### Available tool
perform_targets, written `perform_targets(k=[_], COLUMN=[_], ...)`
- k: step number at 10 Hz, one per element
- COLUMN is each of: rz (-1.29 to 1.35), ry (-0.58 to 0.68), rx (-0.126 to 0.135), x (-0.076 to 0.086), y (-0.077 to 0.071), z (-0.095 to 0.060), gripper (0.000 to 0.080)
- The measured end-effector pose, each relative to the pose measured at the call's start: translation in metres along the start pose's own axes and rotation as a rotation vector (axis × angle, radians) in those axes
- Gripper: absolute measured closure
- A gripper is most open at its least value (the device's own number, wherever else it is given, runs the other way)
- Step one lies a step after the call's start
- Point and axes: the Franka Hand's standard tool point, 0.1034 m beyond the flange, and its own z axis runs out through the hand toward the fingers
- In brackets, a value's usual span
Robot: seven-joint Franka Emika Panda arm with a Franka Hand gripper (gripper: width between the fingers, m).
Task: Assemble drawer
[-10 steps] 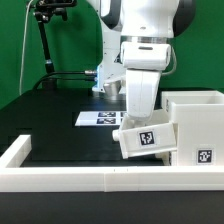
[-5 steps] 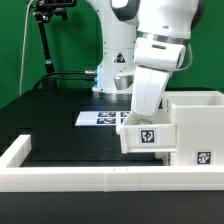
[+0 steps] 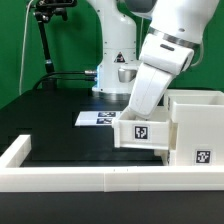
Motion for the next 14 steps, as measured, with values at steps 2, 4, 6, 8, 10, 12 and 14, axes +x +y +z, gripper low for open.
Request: perform_targets(k=[2, 4, 6, 8, 10, 12, 14], rz=[-0.141, -0.164, -0.164, -0.173, -0.215, -0.238, -0.234], ry=[-0.021, -0.027, -0.026, -0.029, -0.046, -0.071, -0.071], rx=[0.02, 0.022, 0.021, 0.024, 0.035, 0.044, 0.043], x=[-0.002, -0.004, -0.004, -0.004, -0.004, -0.005, -0.006], y=[-0.001, 0.003, 0.003, 0.003, 0.009, 0.012, 0.014], z=[0.001, 0.001, 0.001, 0.0, -0.002, -0.003, -0.003], gripper=[0.0755, 0.0755, 0.0755, 0.0755, 0.0755, 0.0755, 0.0755])
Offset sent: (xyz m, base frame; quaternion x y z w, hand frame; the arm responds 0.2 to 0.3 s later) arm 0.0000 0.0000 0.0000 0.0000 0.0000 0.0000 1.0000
